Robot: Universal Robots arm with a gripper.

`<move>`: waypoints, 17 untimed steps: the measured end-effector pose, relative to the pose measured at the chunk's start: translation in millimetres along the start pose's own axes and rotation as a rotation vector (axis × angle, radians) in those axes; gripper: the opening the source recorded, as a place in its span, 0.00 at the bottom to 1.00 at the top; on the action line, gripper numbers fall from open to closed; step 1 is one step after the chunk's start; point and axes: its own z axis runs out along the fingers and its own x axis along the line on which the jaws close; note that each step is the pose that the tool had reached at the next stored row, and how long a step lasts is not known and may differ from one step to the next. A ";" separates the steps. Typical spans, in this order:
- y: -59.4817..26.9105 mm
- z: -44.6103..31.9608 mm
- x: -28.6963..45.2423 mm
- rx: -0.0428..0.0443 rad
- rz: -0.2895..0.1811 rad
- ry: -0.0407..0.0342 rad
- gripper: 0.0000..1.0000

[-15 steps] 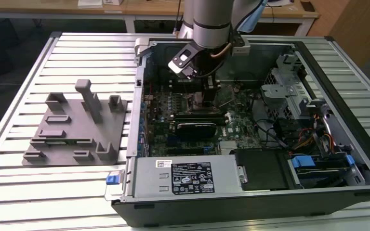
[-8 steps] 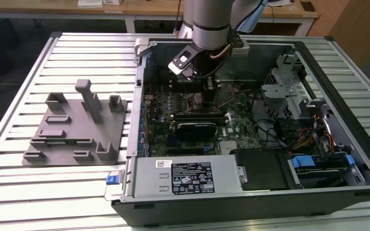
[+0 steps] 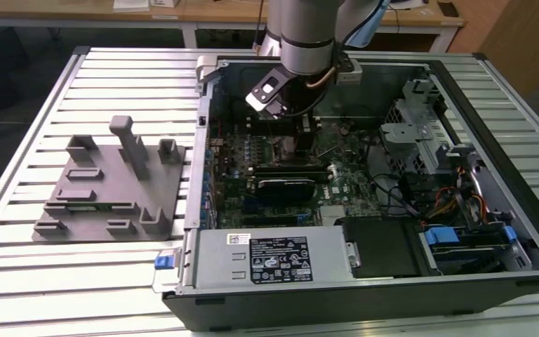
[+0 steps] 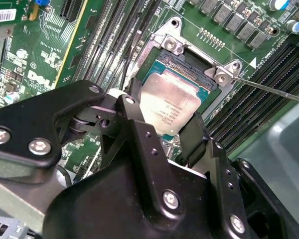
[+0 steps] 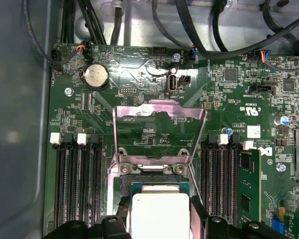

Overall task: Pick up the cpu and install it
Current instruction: 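Place the cpu into insertion slot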

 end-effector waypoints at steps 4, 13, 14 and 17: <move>-0.1 2.4 0.2 -0.0002 0.000 0.0003 0.55; -0.2 7.6 4.4 -0.0001 -0.001 -0.0003 0.55; -0.1 9.2 5.2 -0.0002 -0.001 -0.0008 0.55; -0.2 11.2 5.5 -0.0001 -0.001 -0.0020 0.55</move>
